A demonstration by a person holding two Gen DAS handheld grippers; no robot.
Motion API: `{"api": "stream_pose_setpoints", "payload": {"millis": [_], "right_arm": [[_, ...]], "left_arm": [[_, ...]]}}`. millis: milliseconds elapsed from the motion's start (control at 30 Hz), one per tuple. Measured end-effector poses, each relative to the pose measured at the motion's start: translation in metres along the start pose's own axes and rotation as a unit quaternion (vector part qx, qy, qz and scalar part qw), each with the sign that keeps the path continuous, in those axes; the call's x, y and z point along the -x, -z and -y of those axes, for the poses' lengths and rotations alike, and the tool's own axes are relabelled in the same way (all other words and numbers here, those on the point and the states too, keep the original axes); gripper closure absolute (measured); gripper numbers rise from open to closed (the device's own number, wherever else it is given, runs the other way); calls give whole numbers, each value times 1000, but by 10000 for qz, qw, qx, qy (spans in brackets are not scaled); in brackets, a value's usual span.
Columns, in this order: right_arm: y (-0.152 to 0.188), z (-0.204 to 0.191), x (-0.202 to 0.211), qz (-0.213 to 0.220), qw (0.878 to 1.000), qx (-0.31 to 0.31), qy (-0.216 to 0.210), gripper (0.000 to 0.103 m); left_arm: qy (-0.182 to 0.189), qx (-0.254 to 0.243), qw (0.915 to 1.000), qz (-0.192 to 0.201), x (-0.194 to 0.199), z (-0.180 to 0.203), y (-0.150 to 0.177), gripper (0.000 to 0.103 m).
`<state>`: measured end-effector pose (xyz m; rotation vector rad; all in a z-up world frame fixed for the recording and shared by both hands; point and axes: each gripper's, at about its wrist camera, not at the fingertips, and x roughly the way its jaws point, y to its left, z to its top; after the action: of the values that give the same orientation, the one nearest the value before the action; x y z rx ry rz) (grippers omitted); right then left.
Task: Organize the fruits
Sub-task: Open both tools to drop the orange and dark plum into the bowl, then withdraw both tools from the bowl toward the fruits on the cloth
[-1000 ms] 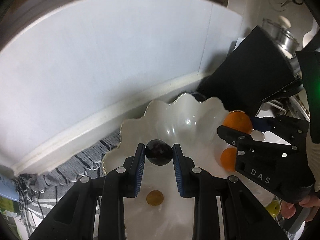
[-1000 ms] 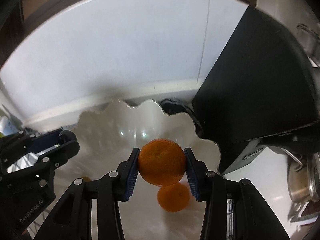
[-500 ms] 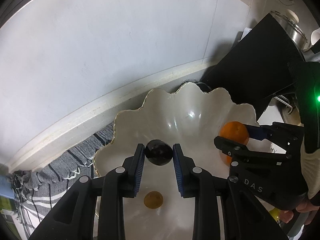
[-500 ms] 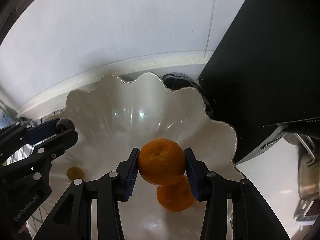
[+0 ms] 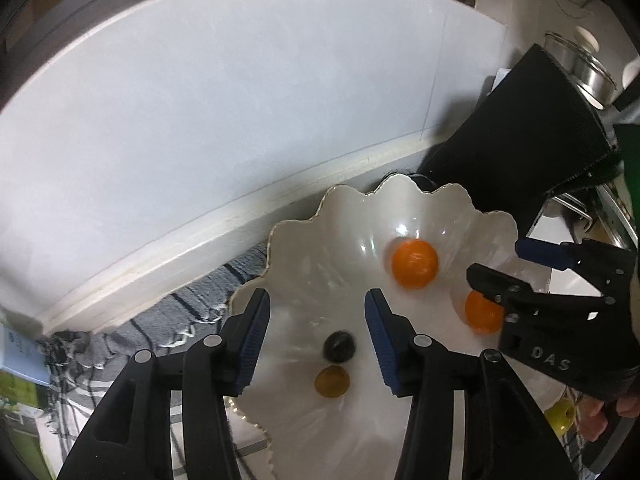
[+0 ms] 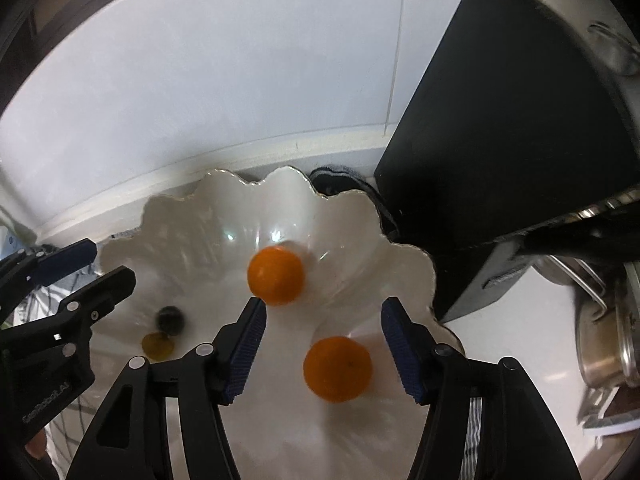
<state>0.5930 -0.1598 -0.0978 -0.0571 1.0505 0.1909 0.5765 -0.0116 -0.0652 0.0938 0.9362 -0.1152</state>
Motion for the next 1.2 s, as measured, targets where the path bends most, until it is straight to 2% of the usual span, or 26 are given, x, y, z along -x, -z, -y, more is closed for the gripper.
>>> {"api": "stream_pose_setpoints", "payload": {"millis": [200, 300, 667, 900, 1200], "right_arm": [[9, -1, 28, 308, 9995, -21, -40, 42], [15, -4, 46, 456, 9989, -36, -54, 42], [47, -5, 110, 1011, 9947, -88, -158, 42], [66, -8, 147, 1404, 9899, -71, -166, 42], [92, -12, 189, 1881, 9820, -80, -168, 42]], "left_arm": [[-267, -150, 9989, 346, 28, 4, 8, 52], [-268, -148, 9984, 466, 43, 5, 11, 51], [-53, -107, 9970, 762, 93, 9, 30, 47], [118, -216, 9930, 1159, 131, 19, 47, 43], [136, -313, 9859, 1640, 173, 28, 68, 40]]}}
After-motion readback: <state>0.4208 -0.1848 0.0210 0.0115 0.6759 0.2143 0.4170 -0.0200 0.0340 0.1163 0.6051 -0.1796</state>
